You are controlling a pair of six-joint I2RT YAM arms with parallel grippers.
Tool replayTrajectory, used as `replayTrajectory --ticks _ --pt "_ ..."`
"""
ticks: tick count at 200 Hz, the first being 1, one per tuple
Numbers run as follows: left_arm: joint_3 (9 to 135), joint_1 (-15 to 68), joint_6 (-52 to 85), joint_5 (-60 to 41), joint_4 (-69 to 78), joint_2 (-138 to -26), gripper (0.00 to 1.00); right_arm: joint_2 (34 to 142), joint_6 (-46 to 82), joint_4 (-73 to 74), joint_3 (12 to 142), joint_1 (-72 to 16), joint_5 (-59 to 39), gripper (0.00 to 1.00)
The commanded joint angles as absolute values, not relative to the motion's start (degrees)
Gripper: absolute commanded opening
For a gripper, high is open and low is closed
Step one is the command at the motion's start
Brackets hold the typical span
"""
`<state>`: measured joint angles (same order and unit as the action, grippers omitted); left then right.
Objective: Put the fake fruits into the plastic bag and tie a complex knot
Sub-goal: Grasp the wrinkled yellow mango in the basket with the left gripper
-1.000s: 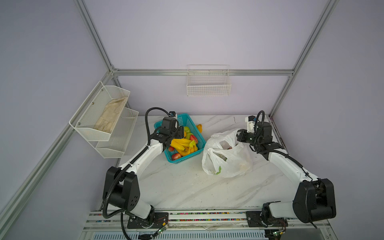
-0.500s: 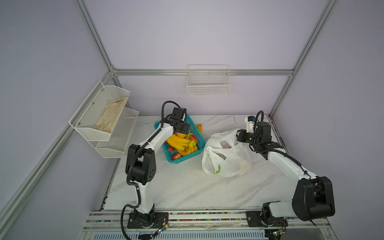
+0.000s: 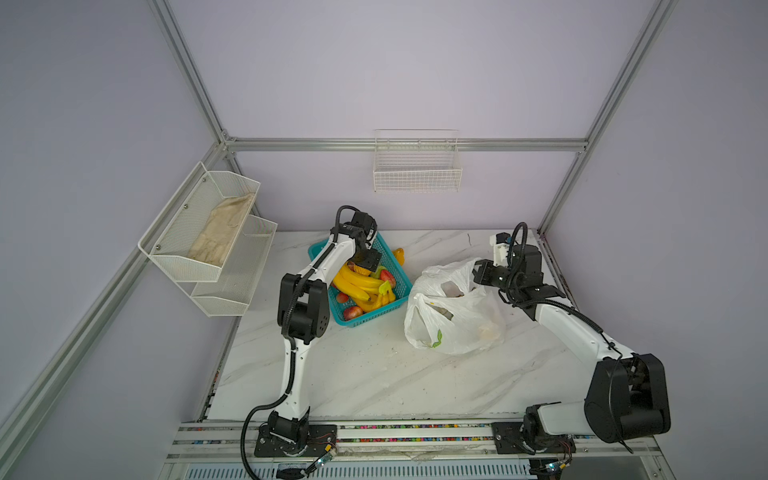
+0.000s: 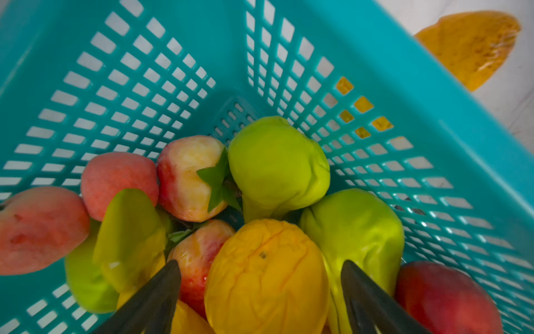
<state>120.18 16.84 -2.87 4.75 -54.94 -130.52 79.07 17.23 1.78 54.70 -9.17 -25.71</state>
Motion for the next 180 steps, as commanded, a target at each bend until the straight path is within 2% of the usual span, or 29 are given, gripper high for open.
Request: replayTrajectory --ticks 1,36,70,100,137,180 --pt "126.0 16.4 -4.8 3.1 -58.7 -131.2 0.85 77.8 16.6 1.8 54.0 -9.5 -25.4 0.00" --pt "125.9 16.1 -3.7 2.4 -59.6 -133.4 0.82 78.1 16.0 1.9 54.0 -9.4 -25.1 0.00" --pt "128.4 16.1 -2.2 1.4 -59.6 -134.0 0.66 78.4 15.9 1.9 53.8 -9.5 -25.6 0.00" --pt "128.6 16.1 -1.0 1.6 -58.5 -132.6 0.55 77.7 15.9 1.9 53.2 -9.5 -25.3 0.00" --pt "124.4 16.0 0.9 1.8 -54.2 -127.0 0.45 77.2 16.2 1.6 53.1 -9.5 -25.2 0.00" --pt "113.3 16.1 3.3 0.1 -45.2 -116.1 0.40 76.1 16.1 1.2 52.8 -9.5 -25.1 0.00"
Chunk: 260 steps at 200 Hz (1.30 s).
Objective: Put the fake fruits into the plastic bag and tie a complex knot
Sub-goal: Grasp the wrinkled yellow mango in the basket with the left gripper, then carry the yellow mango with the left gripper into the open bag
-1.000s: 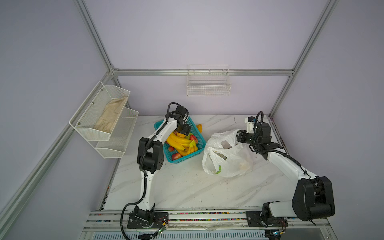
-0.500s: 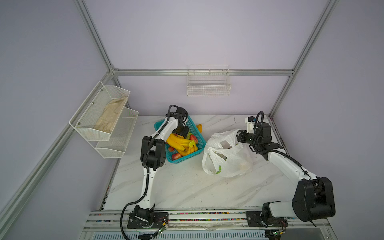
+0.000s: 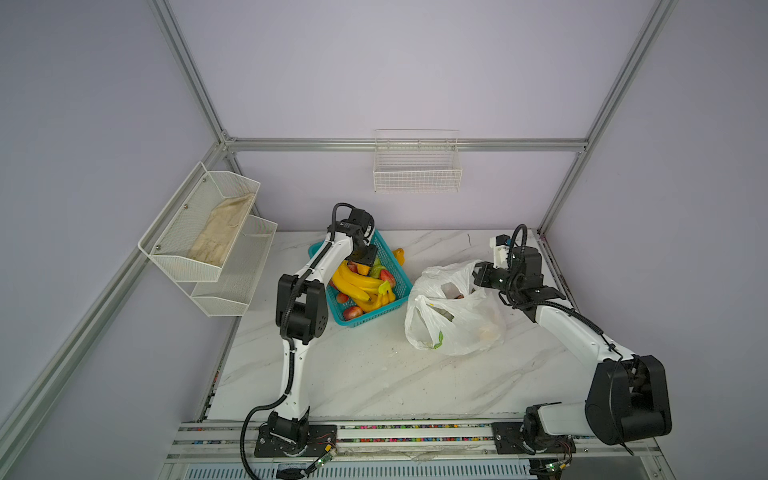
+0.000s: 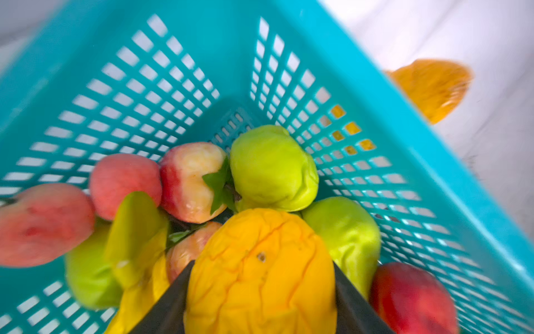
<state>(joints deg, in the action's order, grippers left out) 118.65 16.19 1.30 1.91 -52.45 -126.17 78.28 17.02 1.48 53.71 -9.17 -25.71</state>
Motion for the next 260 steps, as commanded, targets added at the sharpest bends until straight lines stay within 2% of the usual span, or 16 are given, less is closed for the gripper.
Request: replayTrajectory --ticks 1,35,91,110,138,170,260 --pt "113.1 16.1 3.4 0.0 -45.0 -115.8 0.40 76.0 16.1 1.2 52.8 -9.5 -25.1 0.00" --pt "105.8 16.1 6.5 -3.0 -42.1 -107.9 0.37 75.9 16.6 1.3 52.7 -9.4 -25.6 0.00" --pt "76.6 17.9 12.0 -13.3 -27.0 -83.6 0.35 76.8 16.8 1.8 53.7 -9.5 -26.8 0.00" --pt "67.9 20.9 13.8 -17.1 -23.9 -74.6 0.35 77.3 16.5 1.6 54.3 -9.4 -26.8 0.00" --pt "61.3 28.5 15.7 -20.1 -21.9 -68.4 0.35 78.1 16.4 0.6 55.9 -9.4 -27.0 0.00" --pt "60.4 36.5 18.4 -21.5 -15.7 -69.8 0.35 77.8 17.5 1.4 56.3 -9.5 -28.5 0.00" --pt "70.9 50.0 14.8 -21.8 -10.8 -88.9 0.35 73.5 19.5 0.9 53.5 -9.4 -32.0 0.01"
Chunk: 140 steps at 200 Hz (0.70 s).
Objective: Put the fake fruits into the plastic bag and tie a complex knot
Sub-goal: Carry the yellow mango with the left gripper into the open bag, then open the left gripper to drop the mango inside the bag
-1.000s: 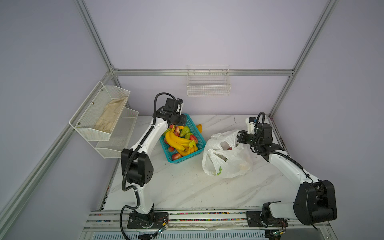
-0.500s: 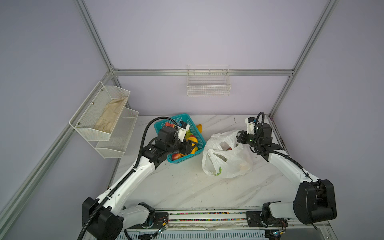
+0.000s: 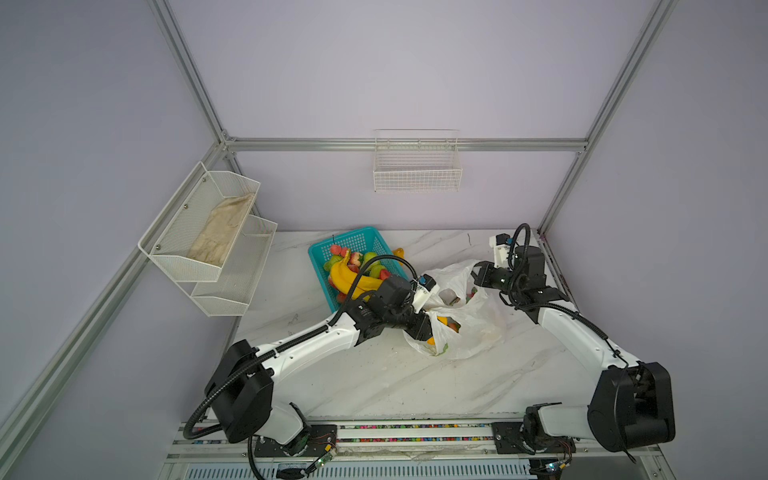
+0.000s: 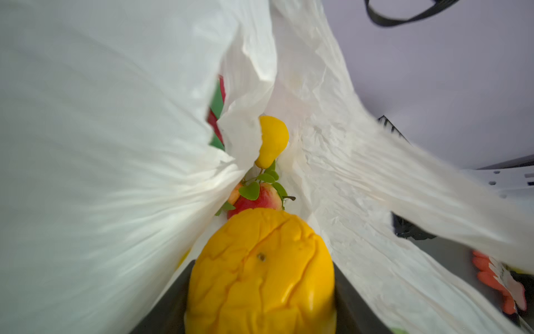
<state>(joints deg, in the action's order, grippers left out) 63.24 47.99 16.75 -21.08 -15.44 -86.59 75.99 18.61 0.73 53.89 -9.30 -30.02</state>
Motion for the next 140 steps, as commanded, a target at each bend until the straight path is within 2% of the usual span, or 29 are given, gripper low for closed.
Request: replayTrajectory --ticks 1,41,65,96,140 --pt "70.9 50.1 14.7 -21.6 -10.8 -89.0 0.35 73.5 19.5 0.9 53.4 -9.5 -32.0 0.00" --pt "73.0 51.6 13.4 -9.4 -10.1 -95.9 0.42 72.1 19.0 0.1 52.2 -9.4 -31.9 0.01" --pt "71.2 51.6 15.3 -2.0 -6.6 -96.0 0.53 71.6 18.5 -0.7 52.4 -9.4 -30.1 0.00" --pt "67.1 51.5 15.1 -1.1 -3.5 -92.6 0.71 72.3 17.6 -1.6 52.4 -9.4 -27.3 0.01" --pt "62.2 51.3 14.4 -3.1 -6.3 -84.5 0.79 73.5 16.5 -1.4 52.3 -9.4 -24.9 0.00"
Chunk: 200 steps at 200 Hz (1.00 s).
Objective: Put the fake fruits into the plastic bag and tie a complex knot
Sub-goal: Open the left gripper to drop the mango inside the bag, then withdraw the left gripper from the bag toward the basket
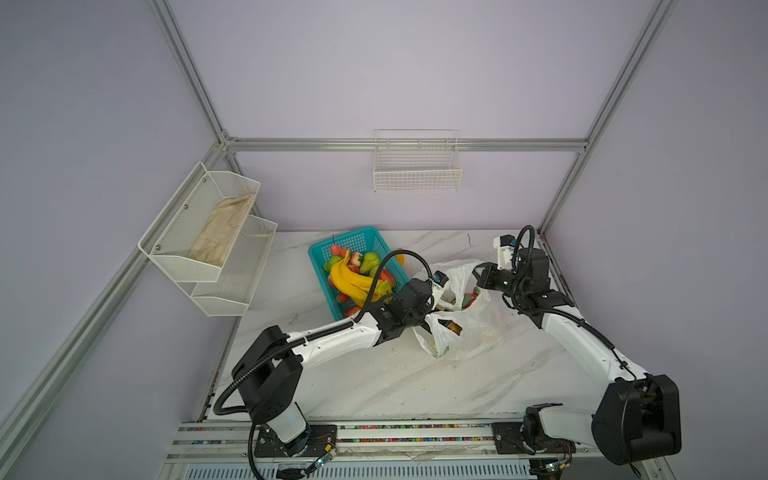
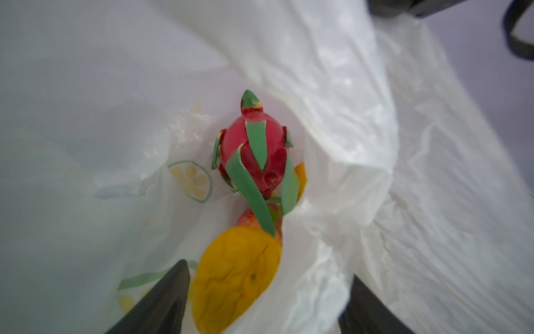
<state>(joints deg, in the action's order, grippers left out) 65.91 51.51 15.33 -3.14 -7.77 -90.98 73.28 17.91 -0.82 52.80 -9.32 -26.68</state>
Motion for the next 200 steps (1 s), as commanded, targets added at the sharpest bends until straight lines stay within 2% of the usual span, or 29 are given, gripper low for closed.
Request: replayTrajectory --ticks 1,48,101,157,182,200 --pt "62.0 51.2 14.4 -3.1 -6.3 -84.2 0.79 73.6 16.5 -1.4 52.3 -9.3 -24.9 0.00" --pt "57.6 49.4 15.4 -4.1 -9.3 -74.5 0.82 75.0 15.9 -1.3 52.7 -9.3 -24.6 0.00" --pt "51.7 40.7 23.6 -3.4 -12.9 -65.8 0.80 76.3 15.3 -0.4 52.8 -9.3 -24.8 0.00" --pt "54.8 39.9 25.1 -11.7 -14.3 -73.8 0.82 77.6 15.4 -0.5 54.2 -9.4 -25.7 0.00" --pt "55.2 40.2 25.9 -11.4 -15.3 -76.8 0.76 77.0 15.3 -0.5 54.5 -9.4 -25.6 0.00" --pt "54.9 40.7 26.1 -10.7 -15.3 -78.0 0.67 76.7 15.4 -0.6 55.1 -9.3 -25.4 0.00"
